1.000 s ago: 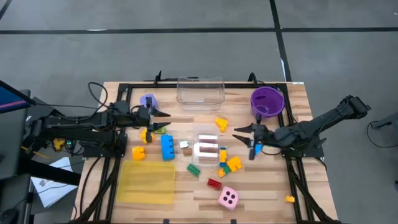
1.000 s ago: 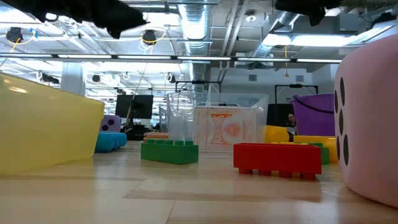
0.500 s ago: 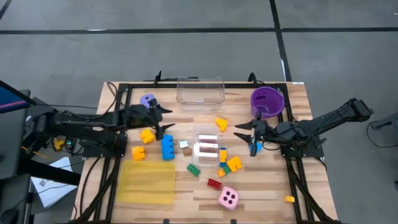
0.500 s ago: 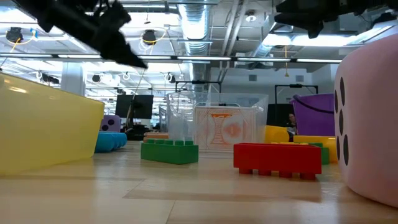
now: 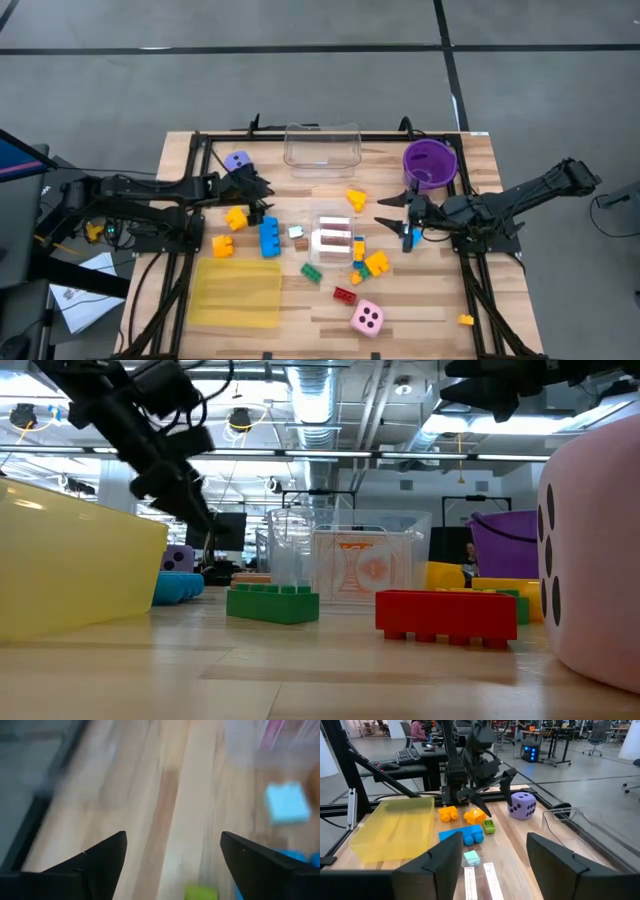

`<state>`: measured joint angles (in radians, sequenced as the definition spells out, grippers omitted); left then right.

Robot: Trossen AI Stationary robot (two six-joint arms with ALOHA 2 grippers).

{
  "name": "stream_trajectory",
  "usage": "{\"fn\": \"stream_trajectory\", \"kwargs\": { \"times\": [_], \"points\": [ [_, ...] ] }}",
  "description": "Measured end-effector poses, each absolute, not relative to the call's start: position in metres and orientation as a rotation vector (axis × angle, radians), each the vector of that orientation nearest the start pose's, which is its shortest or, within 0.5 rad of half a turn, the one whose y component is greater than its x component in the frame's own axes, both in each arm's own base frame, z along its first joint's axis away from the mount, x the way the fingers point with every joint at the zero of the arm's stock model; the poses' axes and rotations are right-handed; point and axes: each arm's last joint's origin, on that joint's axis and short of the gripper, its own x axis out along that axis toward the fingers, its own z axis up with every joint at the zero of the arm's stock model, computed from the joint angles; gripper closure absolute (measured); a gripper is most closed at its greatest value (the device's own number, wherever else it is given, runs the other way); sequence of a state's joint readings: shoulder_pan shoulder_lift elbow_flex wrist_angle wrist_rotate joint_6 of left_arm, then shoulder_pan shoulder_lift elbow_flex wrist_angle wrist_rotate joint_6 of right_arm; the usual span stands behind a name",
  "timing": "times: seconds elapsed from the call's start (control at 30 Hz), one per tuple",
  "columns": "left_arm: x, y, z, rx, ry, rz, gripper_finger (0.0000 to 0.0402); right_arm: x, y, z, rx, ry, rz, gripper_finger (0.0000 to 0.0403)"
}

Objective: Pick & Place Toys
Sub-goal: Put the light green game piece into the yellow bin

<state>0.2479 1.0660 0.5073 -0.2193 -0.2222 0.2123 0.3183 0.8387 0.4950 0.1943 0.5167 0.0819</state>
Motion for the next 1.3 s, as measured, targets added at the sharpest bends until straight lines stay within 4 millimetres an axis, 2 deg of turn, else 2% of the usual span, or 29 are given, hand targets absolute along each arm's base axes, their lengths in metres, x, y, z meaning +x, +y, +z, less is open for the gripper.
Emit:
{"fn": "stream_trajectory", "kwargs": {
  "times": [0.17, 0.43, 0.67, 0.93, 1.13, 1.3],
  "points": [
    [0.184, 0.06, 0.182, 0.154, 0.926, 0.381, 0.01, 0.181, 0.045, 0.26, 0.018, 0.133, -0.203, 0.0186],
    [0.182, 0.059, 0.179, 0.174, 0.951, 0.354, 0.0112, 0.181, 0.045, 0.259, 0.015, 0.136, -0.203, 0.0186],
    [0.169, 0.055, 0.148, 0.164, 0.977, 0.345, 0.0112, 0.181, 0.045, 0.259, 0.013, 0.14, -0.198, 0.0186],
    [0.17, 0.055, 0.149, 0.122, 0.938, 0.36, 0.0112, 0.181, 0.045, 0.257, 0.006, 0.162, -0.181, 0.0186],
    [0.171, 0.053, 0.148, 0.067, 0.929, 0.307, 0.0112, 0.181, 0.045, 0.257, 0.006, 0.163, -0.181, 0.0186],
    [0.169, 0.057, 0.147, 0.051, 0.941, 0.365, 0.0112, 0.181, 0.045, 0.257, 0.006, 0.163, -0.181, 0.0186]
  ]
}}
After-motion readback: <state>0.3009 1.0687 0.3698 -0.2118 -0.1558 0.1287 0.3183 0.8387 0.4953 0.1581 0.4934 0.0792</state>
